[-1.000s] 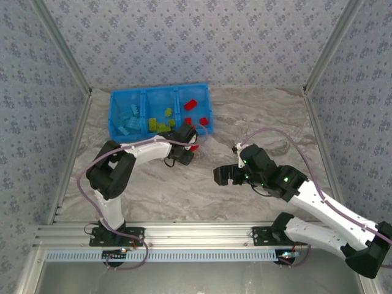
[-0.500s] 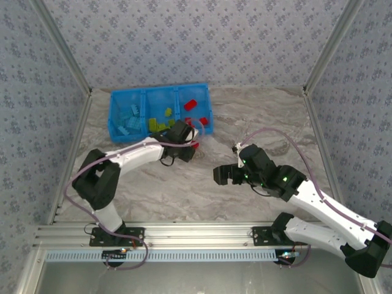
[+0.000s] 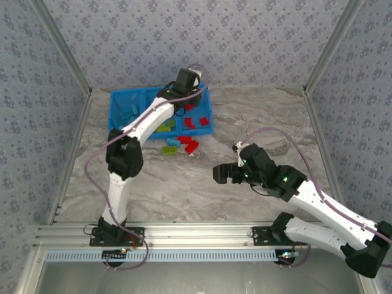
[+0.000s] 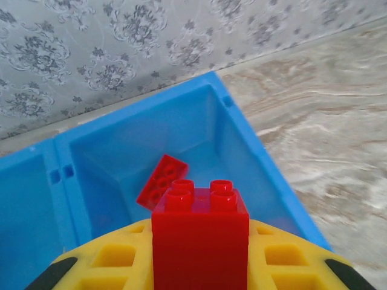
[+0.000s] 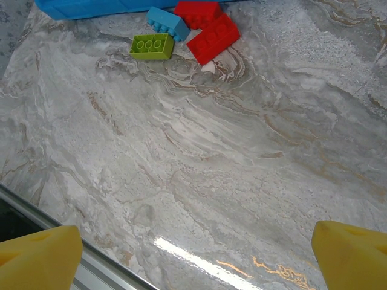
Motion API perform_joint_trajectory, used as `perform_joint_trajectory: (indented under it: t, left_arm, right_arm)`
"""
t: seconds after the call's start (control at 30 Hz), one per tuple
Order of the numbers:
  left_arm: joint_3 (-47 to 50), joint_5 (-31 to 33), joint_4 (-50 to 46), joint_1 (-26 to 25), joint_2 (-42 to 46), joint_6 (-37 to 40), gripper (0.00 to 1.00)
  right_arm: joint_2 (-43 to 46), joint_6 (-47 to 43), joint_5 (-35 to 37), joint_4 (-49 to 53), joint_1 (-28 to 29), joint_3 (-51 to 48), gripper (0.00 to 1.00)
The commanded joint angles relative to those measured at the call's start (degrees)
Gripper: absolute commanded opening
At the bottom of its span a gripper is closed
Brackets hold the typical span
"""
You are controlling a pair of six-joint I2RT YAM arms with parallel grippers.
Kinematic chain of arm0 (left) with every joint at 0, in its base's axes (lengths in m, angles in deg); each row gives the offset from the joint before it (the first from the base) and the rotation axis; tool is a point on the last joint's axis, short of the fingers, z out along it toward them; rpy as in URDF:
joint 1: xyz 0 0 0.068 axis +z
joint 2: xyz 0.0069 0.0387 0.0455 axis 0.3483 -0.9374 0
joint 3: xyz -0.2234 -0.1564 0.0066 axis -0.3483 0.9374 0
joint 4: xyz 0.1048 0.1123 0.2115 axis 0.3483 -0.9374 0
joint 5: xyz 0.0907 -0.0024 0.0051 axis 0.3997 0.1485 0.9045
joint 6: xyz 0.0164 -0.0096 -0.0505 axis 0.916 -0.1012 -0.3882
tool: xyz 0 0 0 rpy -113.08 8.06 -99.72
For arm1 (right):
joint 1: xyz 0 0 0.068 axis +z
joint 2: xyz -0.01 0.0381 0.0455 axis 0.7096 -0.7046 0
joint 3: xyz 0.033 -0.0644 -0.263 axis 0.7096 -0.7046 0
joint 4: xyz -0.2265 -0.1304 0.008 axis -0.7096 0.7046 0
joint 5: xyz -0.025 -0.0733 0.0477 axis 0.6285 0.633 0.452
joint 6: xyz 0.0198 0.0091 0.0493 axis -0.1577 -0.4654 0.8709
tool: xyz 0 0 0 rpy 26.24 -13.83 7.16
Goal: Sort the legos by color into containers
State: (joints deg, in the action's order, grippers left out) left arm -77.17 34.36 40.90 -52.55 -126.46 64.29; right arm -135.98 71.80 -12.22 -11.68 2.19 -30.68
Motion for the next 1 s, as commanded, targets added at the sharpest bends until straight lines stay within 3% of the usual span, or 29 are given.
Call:
perform_joint_trajectory:
  t: [0.0, 0.17, 0.33, 0.43, 0.57, 0.8, 0.97]
  left_arm:
    - [-9.8, 0.3, -8.5, -0.4, -5.7, 1.9, 0.31]
    - [-16.1, -1.1, -11.0, -0.4, -7.5, 1.6, 0.37]
    - [-10.8, -2.4, -12.0, -1.5, -0.4, 1.5, 0.44]
    - [-2.0, -2.5, -8.6, -2.6, 7.4, 0.9, 0.52]
    - [11.1, -2.4, -5.4, -4.4, 19.1, -2.0, 0.54]
    - [43.0, 3.1, -0.9, -5.2, 42.5, -19.6, 0.58]
    - [57.7, 4.4, -1.6, -5.3, 49.3, -28.3, 0.65]
  right_arm:
    - [1.6, 1.2, 1.4, 1.1, -0.1, -0.2, 1.0]
    - [2.8, 1.3, 1.8, 2.0, -0.1, 0.0, 1.0]
    - [2.7, 1.1, 1.8, 1.7, -0.2, 0.2, 1.0]
    - [2.3, 1.1, 1.6, 1.2, -0.1, 0.3, 1.0]
    - [1.6, 1.3, 1.3, 0.0, -0.1, 0.0, 1.0]
    - [0.4, 1.6, 0.9, -1.2, -0.1, -0.4, 1.0]
    - [-1.5, 1.2, -0.1, -3.2, -0.1, -0.1, 1.0]
